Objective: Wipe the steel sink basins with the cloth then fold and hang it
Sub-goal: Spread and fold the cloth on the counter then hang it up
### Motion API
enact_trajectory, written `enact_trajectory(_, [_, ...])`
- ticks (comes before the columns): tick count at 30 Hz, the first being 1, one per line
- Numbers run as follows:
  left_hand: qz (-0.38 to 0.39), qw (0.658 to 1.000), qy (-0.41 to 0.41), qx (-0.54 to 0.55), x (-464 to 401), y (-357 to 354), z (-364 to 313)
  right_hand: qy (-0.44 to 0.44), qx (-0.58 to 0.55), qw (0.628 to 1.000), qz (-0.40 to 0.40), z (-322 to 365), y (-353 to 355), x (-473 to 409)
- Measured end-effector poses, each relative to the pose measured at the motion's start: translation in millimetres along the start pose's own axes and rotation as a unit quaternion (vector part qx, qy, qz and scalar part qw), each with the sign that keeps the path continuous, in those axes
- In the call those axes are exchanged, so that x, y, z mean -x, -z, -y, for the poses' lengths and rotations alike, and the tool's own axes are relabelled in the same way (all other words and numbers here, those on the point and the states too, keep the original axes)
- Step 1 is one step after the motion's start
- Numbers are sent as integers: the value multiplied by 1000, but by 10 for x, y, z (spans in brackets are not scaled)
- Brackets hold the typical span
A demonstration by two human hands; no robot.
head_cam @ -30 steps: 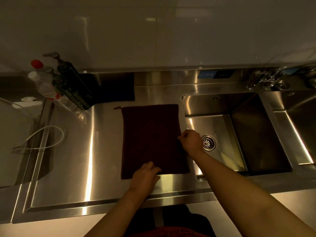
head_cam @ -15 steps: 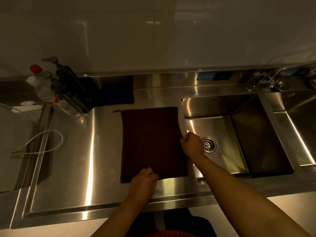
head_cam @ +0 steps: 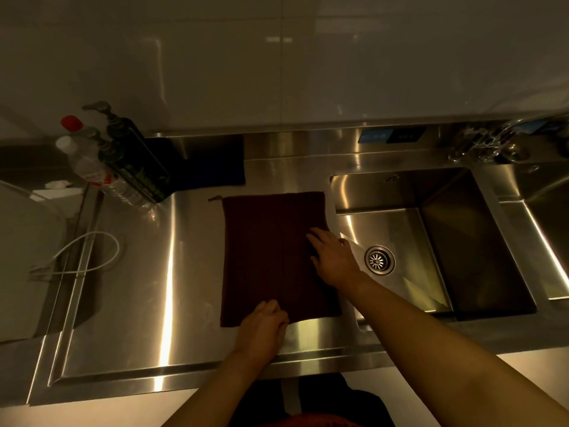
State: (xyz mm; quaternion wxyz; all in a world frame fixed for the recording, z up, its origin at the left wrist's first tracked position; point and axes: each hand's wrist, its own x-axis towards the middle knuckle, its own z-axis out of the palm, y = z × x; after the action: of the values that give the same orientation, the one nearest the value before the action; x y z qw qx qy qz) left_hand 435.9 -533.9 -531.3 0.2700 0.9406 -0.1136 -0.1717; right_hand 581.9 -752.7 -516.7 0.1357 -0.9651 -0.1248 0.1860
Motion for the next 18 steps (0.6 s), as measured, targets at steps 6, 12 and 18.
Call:
enact_trajectory(6, [26, 1000, -2, -17, -20, 43, -18, -51, 4, 999, 12, 124, -101, 50])
enact_trajectory(12, [55, 997, -6, -54, -13, 28, -22, -37, 7, 999, 0, 71, -142, 105])
enact_trajectory(18, [42, 999, -15, -24, 29, 47, 29, -3, -1, 1000, -18, 42, -111, 173])
